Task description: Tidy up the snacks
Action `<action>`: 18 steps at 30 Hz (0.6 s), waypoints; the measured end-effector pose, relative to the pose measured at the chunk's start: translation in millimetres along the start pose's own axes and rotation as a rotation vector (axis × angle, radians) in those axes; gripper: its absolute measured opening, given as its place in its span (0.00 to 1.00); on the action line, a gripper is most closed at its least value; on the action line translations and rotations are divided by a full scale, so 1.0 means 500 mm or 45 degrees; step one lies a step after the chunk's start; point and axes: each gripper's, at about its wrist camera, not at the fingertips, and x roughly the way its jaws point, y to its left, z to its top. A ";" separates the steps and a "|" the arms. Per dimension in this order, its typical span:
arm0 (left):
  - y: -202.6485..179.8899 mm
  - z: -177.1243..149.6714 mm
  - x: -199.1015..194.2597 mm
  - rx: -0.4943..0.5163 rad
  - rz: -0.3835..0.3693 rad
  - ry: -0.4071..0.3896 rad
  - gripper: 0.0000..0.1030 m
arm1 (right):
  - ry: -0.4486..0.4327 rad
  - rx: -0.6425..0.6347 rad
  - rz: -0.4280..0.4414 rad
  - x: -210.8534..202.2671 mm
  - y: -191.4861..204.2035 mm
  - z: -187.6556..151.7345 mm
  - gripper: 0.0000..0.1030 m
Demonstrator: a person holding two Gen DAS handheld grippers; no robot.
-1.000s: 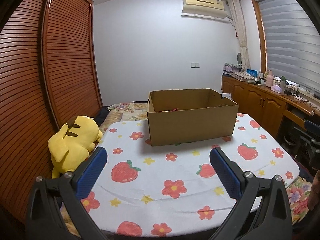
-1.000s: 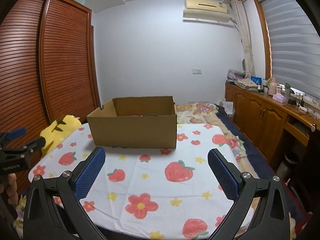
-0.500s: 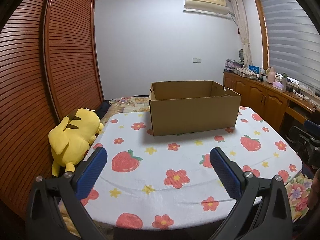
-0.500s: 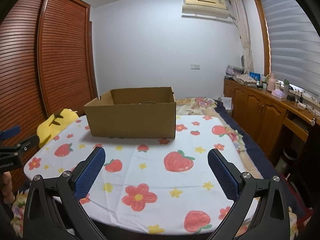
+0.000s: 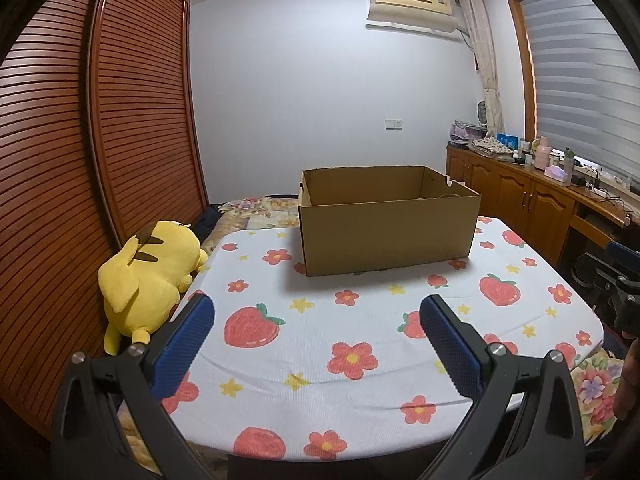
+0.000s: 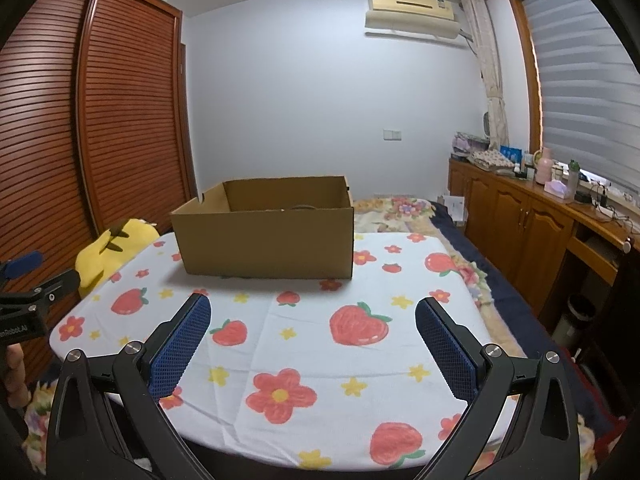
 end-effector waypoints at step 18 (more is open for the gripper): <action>-0.009 0.002 -0.001 0.005 -0.002 -0.007 1.00 | -0.013 -0.002 -0.004 -0.002 0.005 0.007 1.00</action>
